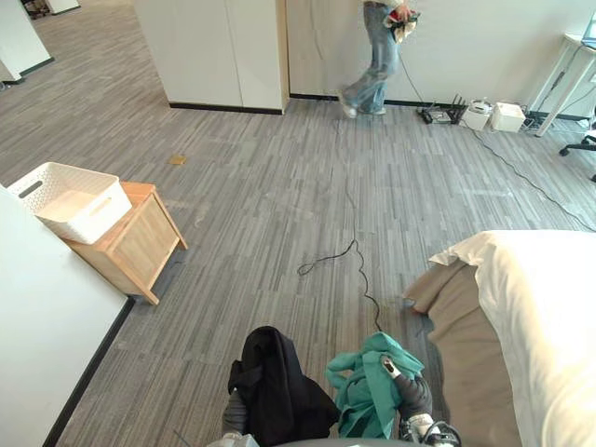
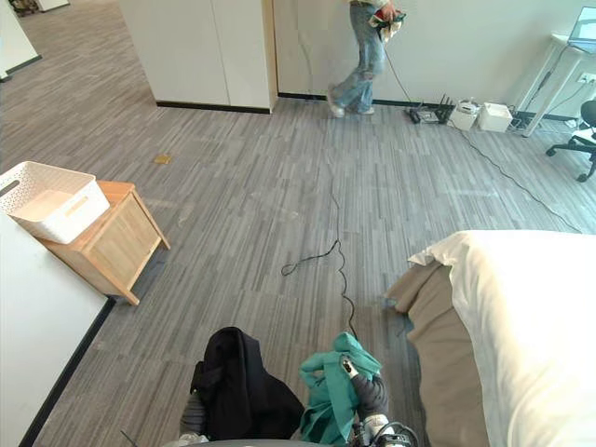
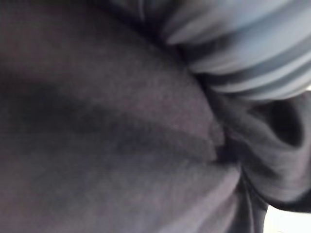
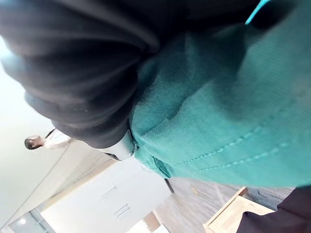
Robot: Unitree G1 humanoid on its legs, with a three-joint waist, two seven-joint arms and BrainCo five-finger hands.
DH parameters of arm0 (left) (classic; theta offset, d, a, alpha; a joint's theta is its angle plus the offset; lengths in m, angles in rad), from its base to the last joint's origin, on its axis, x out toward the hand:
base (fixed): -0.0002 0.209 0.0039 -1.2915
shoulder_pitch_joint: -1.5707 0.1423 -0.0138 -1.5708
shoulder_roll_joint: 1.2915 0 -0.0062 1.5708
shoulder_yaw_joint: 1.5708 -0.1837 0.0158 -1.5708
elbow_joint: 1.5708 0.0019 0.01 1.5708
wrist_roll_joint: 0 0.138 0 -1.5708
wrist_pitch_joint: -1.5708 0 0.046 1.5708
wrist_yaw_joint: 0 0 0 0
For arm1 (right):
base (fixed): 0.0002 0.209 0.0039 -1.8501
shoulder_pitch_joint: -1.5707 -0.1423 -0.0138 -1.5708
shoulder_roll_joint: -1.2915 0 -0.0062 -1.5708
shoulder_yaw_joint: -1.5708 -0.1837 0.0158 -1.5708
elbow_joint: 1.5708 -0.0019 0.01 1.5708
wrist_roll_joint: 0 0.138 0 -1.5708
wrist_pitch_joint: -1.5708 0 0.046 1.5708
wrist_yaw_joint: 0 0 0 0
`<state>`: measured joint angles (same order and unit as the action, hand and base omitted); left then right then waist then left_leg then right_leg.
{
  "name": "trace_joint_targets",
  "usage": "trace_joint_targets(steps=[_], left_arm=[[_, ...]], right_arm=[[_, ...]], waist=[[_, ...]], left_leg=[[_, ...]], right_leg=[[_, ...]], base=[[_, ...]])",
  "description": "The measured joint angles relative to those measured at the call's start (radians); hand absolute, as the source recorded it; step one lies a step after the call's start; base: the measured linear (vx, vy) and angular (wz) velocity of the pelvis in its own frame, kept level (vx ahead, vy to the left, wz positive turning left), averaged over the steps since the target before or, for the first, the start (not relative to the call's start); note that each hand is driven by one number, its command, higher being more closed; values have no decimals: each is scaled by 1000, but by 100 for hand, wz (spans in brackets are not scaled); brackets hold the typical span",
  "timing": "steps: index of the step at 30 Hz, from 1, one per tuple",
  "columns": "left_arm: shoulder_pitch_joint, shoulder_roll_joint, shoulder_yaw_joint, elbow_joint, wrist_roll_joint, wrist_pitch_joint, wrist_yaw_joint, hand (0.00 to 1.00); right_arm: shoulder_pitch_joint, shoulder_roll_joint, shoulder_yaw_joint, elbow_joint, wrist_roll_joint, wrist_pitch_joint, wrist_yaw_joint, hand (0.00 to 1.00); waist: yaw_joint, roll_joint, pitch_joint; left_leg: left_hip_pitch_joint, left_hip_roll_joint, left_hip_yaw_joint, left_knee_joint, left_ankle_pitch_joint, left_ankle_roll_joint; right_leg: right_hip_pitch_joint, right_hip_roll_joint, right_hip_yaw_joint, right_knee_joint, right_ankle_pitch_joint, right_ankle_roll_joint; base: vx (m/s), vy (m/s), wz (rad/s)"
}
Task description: Tidy the bed and pick cloth on bed and put in laundry
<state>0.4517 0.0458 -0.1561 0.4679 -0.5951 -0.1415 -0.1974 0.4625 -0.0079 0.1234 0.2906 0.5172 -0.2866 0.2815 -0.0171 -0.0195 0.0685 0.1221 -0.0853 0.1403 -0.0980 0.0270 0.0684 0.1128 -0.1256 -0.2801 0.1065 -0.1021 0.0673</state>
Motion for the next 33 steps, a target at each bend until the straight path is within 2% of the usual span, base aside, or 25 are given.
trace_joint_targets(steps=[2,3,4,5,6,7,8,10,11,15,17,18,19,20,21,22,23,24,25,26,28,30,31,32,33], left_arm=[[-9,8,-15,26,7,-1,-3,100],[-29,22,-33,43,16,-4,-7,100],[-49,36,-42,54,18,-12,-19,100],[-58,39,-43,58,19,-20,-21,100],[-68,34,-43,70,20,-37,-21,100],[-78,33,-45,77,23,-50,-22,100],[-100,41,-47,93,33,-60,-22,100],[-115,59,-48,82,58,-69,-36,100],[-118,59,-48,80,59,-76,-41,100],[-116,59,-75,73,58,-85,-38,100],[-114,62,-79,63,58,-80,-37,100],[-111,68,-81,51,59,-73,-37,100],[-103,74,-82,44,59,-64,-37,100],[-103,71,-82,48,59,-59,-34,100],[-103,69,-79,53,59,-59,-28,100],[-105,72,-78,55,61,-60,-22,100],[-105,77,-78,55,62,-61,-21,100],[-106,85,-77,61,75,-63,-18,100],[-108,86,-79,80,91,-64,-9,100],[-108,86,-83,85,91,-64,-1,100],[-114,98,-118,87,90,-61,20,100],[-146,106,-153,87,93,-49,30,100],[-165,105,-159,89,100,-38,29,100],[-191,104,-162,97,111,-28,27,100],[-196,104,-164,100,114,-27,27,100]], right_arm=[[-53,0,-8,82,-5,19,-17,100],[-94,-5,-14,128,-19,37,-26,100],[-133,-16,-13,144,-26,59,-34,100],[-160,-26,-10,152,-30,66,-40,100],[-218,-49,-9,168,-37,80,-44,100],[-246,-63,-8,178,-37,89,-51,100],[-290,-80,-8,202,-37,111,-67,100],[-303,-86,-20,210,-37,138,-87,100],[-305,-94,-34,219,-40,153,-91,100],[-294,-104,-36,221,-68,168,-92,100],[-297,-101,-36,244,-91,159,-83,100],[-296,-98,-36,247,-100,158,-83,100],[-297,-99,-37,246,-112,149,-83,100],[-298,-99,-37,246,-119,147,-83,100],[-297,-98,-40,247,-131,147,-84,100],[-308,-99,-40,247,-141,142,-88,100],[-314,-98,-40,247,-145,140,-90,100],[-320,-91,-35,247,-148,132,-93,100],[-319,-83,-35,246,-154,118,-92,100],[-316,-80,-35,242,-155,112,-91,100],[-304,-73,-34,213,-154,92,-98,100],[-279,-74,-42,161,-152,71,-125,100],[-271,-76,-47,147,-144,57,-140,100],[-271,-77,-53,143,-133,48,-161,100],[-271,-76,-54,138,-133,48,-169,100]], waist=[[1,6,11],[5,-1,16],[8,11,22],[13,15,37],[33,42,74],[35,57,98],[30,60,125],[33,52,164],[35,58,169],[31,69,175],[47,57,165],[56,44,157],[58,36,130],[55,36,130],[57,35,128],[57,39,124],[57,33,126],[58,20,129],[54,19,129],[50,20,130],[19,22,132],[-13,20,136],[-22,27,140],[-21,34,145],[-21,35,146]], left_leg=[[16,2,2,4,-3,-2],[1,6,9,34,-29,-9],[-52,17,19,140,-85,-21],[-84,33,30,215,-130,-39],[-131,78,60,363,-216,-57],[-153,109,66,446,-257,-76],[-197,154,72,593,-288,-132],[-284,187,83,776,-269,-173],[-313,185,93,775,-287,-142],[-339,168,158,537,-257,-114],[-323,133,165,416,-68,-24],[-324,113,170,424,-84,8],[-334,94,175,452,-138,44],[-339,92,173,469,-150,61],[-326,89,175,495,-179,70],[-292,86,174,490,-226,72],[-273,83,175,485,-240,71],[-219,74,175,459,-263,60],[-141,68,157,404,-273,52],[-110,68,147,379,-273,52],[-24,68,84,300,-269,45],[25,75,-15,273,-275,20],[45,90,-46,276,-289,-6],[77,116,-73,280,-312,-46],[93,124,-79,280,-321,-61]], right_leg=[[23,4,2,-16,2,1],[22,6,4,-20,-3,-6],[17,9,7,-13,-6,-8],[14,19,10,0,-12,-5],[3,35,10,48,-36,-17],[4,48,8,73,-55,-25],[9,56,8,94,-84,-44],[40,57,6,89,-94,-41],[58,43,3,84,-98,-42],[159,18,-36,22,-121,-12],[215,0,-51,-14,-152,21],[216,-18,-50,-13,-161,13],[200,-41,-43,26,-152,19],[186,-51,-37,62,-141,38],[147,-69,-3,177,-129,58],[32,-107,44,450,-88,102],[-23,-126,58,563,-41,121],[-126,-178,55,794,-18,100],[-201,-201,17,923,-51,38],[-226,-200,3,938,-61,25],[-323,-168,-36,889,-100,28],[-392,-131,-77,688,-123,20],[-404,-102,-77,555,-115,16],[-416,-62,-65,319,-54,5],[-418,-51,-60,232,-16,5]], base=[[-26,-26,-4],[-31,-24,-7],[-49,-41,-18],[-55,-56,-53],[-56,-71,-60],[-37,-73,-47],[-23,-31,-2],[26,-39,13],[59,-59,7],[251,-5,26],[403,63,10],[551,34,-11],[387,-2,-1],[514,16,9],[512,71,10],[604,80,3],[592,60,-7],[499,24,-1],[406,15,8],[435,0,38],[597,-105,92],[571,-203,128],[513,-281,118],[406,-233,107],[514,-329,96]])
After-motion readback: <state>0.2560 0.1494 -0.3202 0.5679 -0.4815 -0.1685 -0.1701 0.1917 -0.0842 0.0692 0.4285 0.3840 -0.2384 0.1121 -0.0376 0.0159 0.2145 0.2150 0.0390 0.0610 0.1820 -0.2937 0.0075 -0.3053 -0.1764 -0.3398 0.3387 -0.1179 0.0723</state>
